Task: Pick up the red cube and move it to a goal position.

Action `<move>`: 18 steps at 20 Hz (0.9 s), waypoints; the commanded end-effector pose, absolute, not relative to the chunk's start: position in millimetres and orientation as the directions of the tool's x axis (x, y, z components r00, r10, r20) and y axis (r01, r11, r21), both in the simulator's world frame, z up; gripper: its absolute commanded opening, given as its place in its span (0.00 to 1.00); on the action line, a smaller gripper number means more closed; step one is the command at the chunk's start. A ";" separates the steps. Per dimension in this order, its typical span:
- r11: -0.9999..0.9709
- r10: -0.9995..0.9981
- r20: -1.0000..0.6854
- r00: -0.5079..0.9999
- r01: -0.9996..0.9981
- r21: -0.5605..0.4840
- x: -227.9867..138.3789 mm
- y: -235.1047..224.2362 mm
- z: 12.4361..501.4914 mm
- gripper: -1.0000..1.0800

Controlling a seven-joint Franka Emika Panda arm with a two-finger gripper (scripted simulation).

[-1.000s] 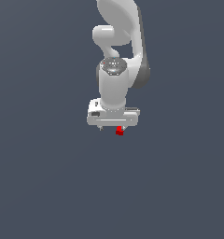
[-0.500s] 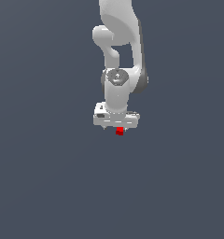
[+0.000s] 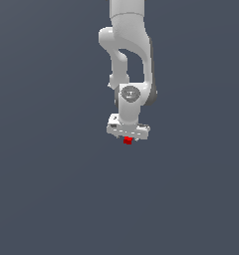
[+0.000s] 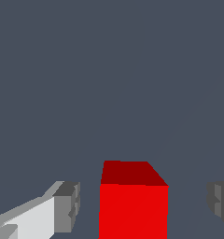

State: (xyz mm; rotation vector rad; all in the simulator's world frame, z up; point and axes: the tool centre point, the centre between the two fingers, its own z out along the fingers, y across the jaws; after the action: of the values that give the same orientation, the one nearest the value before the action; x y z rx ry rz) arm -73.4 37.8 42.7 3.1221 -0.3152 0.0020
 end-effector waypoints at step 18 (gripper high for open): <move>-0.972 -0.235 0.000 0.972 -0.235 0.000 -83.5 47.3 20.0 0.00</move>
State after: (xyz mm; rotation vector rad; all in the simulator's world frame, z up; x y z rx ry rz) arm -83.7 47.3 19.7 3.1193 -0.3721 -0.0007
